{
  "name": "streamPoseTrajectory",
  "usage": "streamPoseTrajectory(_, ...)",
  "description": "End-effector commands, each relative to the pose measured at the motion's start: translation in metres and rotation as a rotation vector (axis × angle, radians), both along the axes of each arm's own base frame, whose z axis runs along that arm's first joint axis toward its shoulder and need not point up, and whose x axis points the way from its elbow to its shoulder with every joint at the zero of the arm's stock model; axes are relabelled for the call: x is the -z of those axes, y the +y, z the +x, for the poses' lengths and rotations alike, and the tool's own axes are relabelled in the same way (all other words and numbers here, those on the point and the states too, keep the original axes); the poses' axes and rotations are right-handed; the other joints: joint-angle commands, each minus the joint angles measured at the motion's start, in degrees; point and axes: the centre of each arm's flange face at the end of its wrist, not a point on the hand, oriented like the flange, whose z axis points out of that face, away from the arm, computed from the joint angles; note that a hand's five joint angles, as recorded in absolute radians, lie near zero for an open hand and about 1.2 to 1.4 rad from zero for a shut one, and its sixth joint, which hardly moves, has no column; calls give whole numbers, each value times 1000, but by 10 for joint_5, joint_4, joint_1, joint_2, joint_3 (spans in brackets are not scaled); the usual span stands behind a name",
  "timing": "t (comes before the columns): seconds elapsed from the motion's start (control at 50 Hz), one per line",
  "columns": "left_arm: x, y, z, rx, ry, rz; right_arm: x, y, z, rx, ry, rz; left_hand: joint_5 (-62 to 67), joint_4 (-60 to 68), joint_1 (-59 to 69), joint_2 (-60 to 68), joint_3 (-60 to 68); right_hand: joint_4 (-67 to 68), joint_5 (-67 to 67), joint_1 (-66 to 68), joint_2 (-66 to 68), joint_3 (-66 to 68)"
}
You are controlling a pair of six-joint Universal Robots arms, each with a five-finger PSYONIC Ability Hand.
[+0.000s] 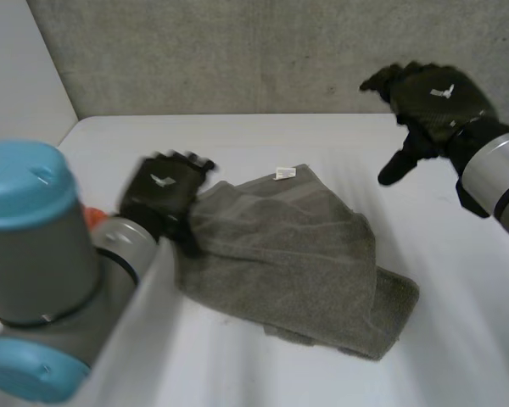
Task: Fold the laundry.
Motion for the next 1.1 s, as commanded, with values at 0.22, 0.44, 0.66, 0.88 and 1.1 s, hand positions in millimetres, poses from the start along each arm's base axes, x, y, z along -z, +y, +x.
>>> streamPoseTrajectory(0.22,36,-50,42,-87,-18,87,104,24,57,-182,343,271,-12,-2,8,-1,-5,-32,-37,-12,-24,-21)
streamPoseTrajectory(0.44,48,-55,31,17,-33,34,128,14,56,-124,321,323,-7,3,13,4,0,-9,-14,11,-2,1)
streamPoseTrajectory(0.66,72,-79,19,135,-219,-131,144,17,53,-124,329,344,14,25,35,25,22,6,1,26,13,17)
streamPoseTrajectory(0.88,93,-117,24,200,-302,-211,147,30,48,-137,339,368,115,126,136,126,123,4,-1,24,12,15)
streamPoseTrajectory(1.1,106,-137,27,216,-299,-201,143,51,35,-132,349,389,152,163,173,163,160,-6,-11,14,2,5)
